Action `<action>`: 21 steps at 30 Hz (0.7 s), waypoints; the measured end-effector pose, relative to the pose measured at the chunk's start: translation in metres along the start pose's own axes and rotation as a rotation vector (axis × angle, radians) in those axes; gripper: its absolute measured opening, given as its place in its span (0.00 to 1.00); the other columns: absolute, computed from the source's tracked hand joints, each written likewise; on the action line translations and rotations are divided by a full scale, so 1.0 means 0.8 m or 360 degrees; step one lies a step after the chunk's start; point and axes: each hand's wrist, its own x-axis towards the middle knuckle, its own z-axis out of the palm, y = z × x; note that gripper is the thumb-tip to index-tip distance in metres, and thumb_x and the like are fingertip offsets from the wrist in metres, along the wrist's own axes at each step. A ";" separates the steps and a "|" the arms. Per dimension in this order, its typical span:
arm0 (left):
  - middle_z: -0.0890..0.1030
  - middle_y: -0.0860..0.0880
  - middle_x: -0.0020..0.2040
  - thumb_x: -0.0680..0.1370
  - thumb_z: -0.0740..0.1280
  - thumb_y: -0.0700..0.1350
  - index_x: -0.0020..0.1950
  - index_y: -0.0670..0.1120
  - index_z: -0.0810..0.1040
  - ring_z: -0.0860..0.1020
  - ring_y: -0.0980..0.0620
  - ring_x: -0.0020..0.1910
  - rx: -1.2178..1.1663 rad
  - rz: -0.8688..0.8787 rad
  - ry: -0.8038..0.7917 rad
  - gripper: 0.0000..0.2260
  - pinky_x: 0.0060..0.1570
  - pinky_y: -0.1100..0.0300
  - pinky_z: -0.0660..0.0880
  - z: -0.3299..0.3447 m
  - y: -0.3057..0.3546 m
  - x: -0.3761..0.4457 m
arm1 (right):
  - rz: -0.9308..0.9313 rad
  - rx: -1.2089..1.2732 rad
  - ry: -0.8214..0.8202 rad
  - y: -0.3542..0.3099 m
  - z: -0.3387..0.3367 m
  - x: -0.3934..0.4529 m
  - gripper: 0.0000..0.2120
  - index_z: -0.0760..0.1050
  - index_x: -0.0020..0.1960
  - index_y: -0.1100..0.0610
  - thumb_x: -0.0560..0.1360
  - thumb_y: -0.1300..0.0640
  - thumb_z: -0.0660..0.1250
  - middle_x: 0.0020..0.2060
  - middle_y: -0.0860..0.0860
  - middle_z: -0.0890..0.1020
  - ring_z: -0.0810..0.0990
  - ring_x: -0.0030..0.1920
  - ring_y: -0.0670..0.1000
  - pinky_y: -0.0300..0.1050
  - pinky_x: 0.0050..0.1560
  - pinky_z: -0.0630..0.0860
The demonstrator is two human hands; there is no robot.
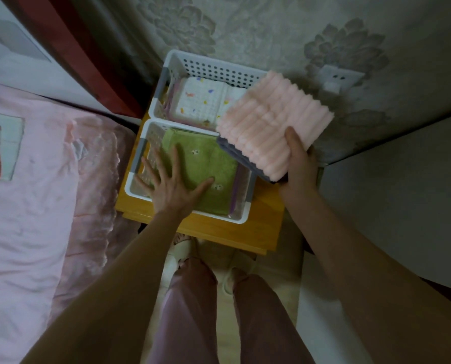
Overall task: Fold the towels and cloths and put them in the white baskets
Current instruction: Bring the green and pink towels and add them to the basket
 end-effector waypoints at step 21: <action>0.83 0.43 0.55 0.76 0.54 0.69 0.58 0.44 0.80 0.81 0.46 0.55 -0.2375 -0.0260 -0.1074 0.32 0.54 0.54 0.76 -0.184 -0.029 0.017 | 0.0390 -0.0136 -0.0473 0.046 0.087 -0.093 0.27 0.72 0.68 0.51 0.70 0.52 0.74 0.60 0.52 0.81 0.81 0.58 0.55 0.56 0.57 0.78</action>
